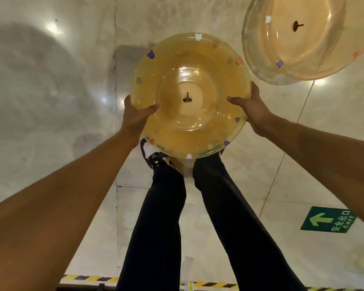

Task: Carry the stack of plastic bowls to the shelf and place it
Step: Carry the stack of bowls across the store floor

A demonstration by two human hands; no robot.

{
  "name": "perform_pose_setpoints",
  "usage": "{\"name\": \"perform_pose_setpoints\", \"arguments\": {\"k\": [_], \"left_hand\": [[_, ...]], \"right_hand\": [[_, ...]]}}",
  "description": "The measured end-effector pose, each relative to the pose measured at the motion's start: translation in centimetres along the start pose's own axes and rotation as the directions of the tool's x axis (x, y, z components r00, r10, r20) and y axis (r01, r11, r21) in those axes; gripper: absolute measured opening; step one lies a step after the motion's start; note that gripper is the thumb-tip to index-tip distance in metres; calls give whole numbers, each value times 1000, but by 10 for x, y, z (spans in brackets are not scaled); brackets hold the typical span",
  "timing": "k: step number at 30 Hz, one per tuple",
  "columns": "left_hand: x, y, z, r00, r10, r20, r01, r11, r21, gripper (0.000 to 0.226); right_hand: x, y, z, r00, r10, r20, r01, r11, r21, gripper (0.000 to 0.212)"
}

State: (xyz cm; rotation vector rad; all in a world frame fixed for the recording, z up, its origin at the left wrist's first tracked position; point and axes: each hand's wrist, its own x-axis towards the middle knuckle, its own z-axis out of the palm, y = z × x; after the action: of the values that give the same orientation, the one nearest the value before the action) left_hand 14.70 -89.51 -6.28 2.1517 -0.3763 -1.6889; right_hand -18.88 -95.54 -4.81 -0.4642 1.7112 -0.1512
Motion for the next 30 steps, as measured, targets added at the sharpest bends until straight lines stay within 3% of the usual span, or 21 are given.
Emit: {"name": "perform_pose_setpoints", "arguments": {"k": [4, 9, 16, 26, 30], "left_hand": [[34, -9, 7, 999, -25, -29, 25, 1000, 17, 114], [28, 9, 24, 992, -79, -102, 80, 997, 2, 74], [0, 26, 25, 993, -59, -100, 67, 995, 78, 72], [-182, 188, 65, 998, 53, 35, -61, 963, 261, 79], [-254, 272, 107, 984, 100, 147, -142, 941, 308, 46]], "right_hand": [[27, 12, 4, 999, -35, 13, 34, 999, 18, 107], [43, 25, 12, 995, -95, -26, 97, 994, 56, 99], [12, 21, -4, 996, -59, -62, 66, 991, 117, 90], [-179, -46, -129, 989, -23, -149, 69, 948, 310, 87], [-245, -85, -198, 978, -17, -206, 96, 920, 380, 86]]}}
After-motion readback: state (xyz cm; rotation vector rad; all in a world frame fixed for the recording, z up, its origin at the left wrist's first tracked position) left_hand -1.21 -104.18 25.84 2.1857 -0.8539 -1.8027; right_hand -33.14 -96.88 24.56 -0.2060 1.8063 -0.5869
